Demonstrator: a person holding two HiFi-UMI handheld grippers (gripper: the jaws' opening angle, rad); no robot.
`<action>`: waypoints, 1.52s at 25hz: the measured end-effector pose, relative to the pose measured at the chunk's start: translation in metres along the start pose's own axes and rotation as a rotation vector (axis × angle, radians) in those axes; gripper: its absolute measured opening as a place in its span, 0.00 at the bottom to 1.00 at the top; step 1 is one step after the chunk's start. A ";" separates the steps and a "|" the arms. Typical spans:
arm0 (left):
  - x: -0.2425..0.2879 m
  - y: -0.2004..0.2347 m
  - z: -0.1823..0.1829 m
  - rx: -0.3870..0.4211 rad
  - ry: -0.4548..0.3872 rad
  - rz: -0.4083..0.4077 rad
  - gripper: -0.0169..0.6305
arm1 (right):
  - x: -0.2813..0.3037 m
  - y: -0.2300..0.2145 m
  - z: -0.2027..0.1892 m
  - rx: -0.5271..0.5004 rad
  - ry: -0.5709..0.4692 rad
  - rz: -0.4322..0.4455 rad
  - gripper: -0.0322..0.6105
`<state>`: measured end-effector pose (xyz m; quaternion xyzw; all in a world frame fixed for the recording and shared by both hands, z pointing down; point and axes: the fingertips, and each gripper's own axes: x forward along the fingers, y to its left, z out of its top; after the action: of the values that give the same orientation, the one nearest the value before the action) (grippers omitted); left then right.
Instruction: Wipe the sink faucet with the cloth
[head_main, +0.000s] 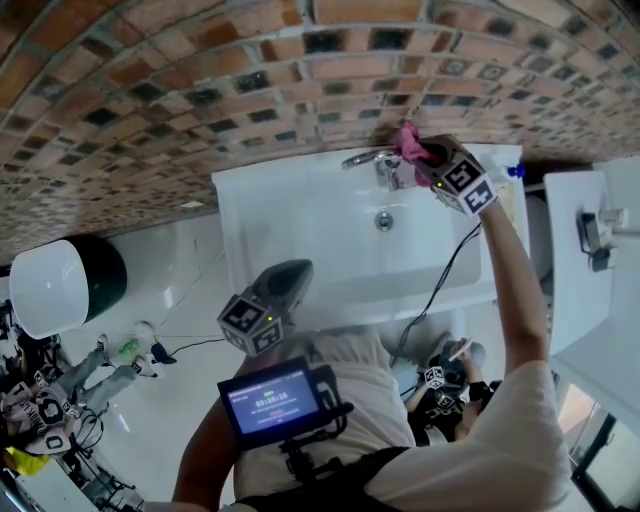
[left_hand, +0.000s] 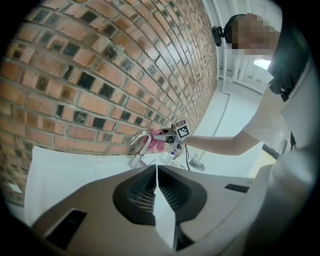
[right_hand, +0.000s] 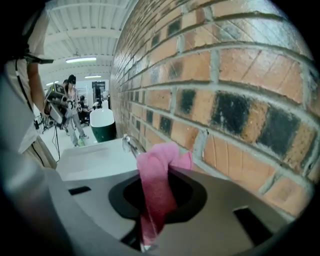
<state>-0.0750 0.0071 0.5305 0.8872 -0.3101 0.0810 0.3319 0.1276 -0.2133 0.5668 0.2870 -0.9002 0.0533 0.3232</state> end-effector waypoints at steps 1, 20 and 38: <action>-0.001 0.000 0.000 0.000 -0.002 -0.002 0.03 | -0.001 0.004 0.011 0.014 -0.014 0.003 0.14; -0.028 0.007 0.007 0.014 -0.029 -0.011 0.03 | 0.028 0.072 0.076 0.024 -0.045 0.068 0.14; -0.038 0.019 0.013 -0.012 -0.055 -0.028 0.03 | 0.092 0.108 0.071 0.125 0.163 -0.214 0.14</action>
<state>-0.1174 0.0068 0.5176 0.8913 -0.3071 0.0501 0.3298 -0.0286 -0.1882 0.5772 0.3958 -0.8301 0.0973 0.3806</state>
